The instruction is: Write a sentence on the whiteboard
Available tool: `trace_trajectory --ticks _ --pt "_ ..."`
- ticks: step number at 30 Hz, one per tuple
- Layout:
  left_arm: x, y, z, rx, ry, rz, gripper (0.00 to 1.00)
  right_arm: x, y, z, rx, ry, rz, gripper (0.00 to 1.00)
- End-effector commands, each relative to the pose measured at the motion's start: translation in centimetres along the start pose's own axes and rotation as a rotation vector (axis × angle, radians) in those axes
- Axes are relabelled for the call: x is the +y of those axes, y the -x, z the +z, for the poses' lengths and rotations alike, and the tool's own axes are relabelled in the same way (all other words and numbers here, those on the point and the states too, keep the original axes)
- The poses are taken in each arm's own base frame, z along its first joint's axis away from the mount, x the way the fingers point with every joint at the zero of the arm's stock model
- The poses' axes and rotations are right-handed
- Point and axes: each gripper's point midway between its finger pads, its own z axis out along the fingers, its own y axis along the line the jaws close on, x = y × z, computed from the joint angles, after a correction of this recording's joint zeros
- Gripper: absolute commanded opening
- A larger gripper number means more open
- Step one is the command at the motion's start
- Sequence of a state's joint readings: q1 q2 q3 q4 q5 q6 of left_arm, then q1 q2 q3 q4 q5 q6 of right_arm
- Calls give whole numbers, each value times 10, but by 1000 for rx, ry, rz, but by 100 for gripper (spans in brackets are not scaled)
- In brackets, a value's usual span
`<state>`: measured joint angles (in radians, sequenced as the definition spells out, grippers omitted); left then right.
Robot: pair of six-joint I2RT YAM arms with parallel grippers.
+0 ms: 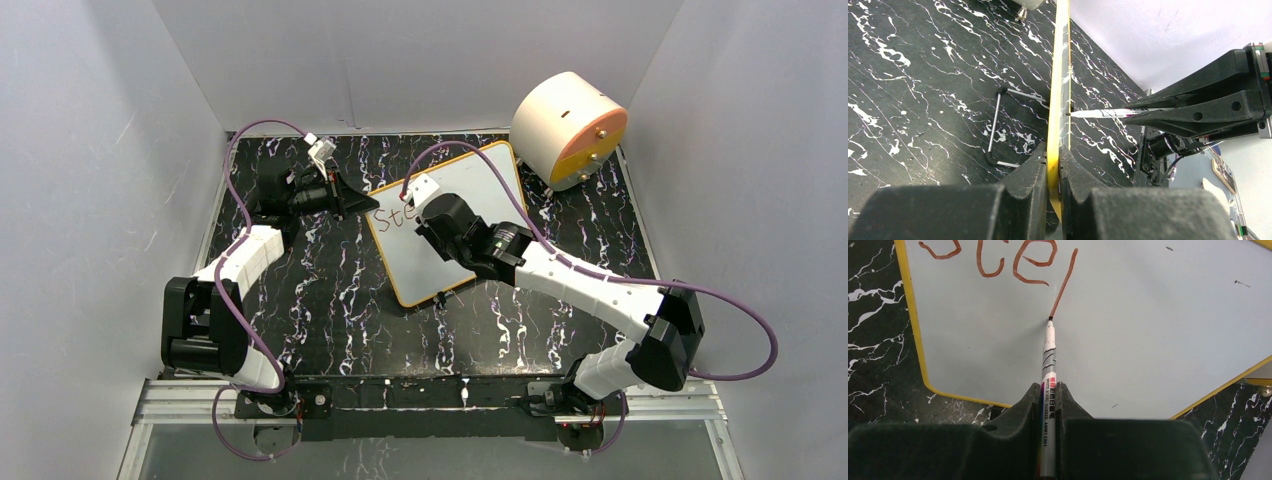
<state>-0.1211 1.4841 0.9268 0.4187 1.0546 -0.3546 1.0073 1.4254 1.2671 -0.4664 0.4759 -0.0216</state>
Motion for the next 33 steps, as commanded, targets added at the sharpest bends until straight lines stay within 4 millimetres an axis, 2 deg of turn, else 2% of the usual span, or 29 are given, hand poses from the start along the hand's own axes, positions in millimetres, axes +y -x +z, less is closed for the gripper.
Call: trace_trajectory --ticks 1,9,25,33 --pt "10 -46 8 110 24 -101 0 -13 46 -16 -176 -24 81 0" --pt "11 -46 8 112 24 -102 0 -26 62 -16 -258 -86 100 0" --pt "11 -46 8 113 24 -104 0 -18 61 -3 -243 -52 86 0" --pt "11 -47 8 114 24 -105 0 -21 60 3 -233 -75 86 0"
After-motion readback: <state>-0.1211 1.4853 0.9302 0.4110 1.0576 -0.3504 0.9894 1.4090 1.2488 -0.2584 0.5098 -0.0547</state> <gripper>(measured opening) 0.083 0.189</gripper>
